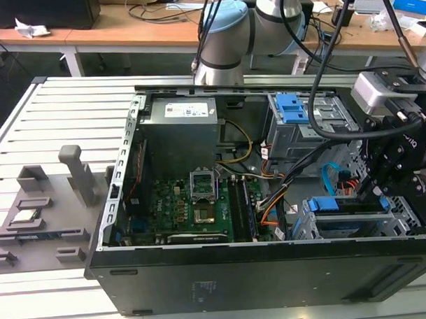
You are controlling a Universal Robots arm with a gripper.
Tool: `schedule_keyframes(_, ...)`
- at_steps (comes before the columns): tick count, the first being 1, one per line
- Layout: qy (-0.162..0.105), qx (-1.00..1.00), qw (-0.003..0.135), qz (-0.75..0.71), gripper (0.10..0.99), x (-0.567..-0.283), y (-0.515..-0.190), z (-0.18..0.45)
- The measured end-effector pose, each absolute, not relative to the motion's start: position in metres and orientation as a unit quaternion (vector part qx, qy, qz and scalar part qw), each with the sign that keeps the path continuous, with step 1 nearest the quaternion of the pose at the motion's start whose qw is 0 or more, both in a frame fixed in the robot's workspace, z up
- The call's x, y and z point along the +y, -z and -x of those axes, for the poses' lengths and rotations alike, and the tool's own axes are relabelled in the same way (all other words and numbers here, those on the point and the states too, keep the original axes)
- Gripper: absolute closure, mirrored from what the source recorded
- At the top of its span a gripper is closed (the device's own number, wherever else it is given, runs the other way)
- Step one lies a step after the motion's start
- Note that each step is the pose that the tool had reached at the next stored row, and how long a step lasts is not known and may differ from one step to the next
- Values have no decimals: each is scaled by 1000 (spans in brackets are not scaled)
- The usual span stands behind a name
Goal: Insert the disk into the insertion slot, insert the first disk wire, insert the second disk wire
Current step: 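Insert the first disk wire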
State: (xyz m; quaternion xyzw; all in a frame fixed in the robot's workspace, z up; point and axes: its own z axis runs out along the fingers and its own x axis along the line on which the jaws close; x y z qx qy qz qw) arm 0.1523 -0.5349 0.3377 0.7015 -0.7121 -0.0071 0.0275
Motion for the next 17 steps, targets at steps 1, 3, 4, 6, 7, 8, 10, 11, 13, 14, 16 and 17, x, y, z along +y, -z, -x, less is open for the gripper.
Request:
schedule_keyframes(1,7,-712,28,-702,918,-535,-337,-152)
schedule_keyframes(3,7,-712,27,-702,918,-535,-337,-152)
schedule_keyframes(4,7,-712,27,-702,918,-535,-337,-152)
schedule_keyframes(6,7,-712,27,-702,910,-535,-337,-152)
schedule_keyframes(7,7,-712,27,-702,843,-535,-337,-152)
schedule_keyframes(8,7,-712,27,-702,843,-535,-337,-152)
schedule_keyframes(10,7,-712,27,-702,843,-535,-338,-152)
schedule_keyframes(11,7,-712,27,-702,843,-535,-340,-152)
schedule_keyframes(13,7,-712,27,-702,843,-534,-346,-152)
schedule_keyframes(14,7,-712,27,-702,843,-534,-350,-152)
schedule_keyframes(16,7,-712,27,-702,859,-532,-356,-152)
schedule_keyframes(17,7,-712,28,-702,859,-531,-358,-152)
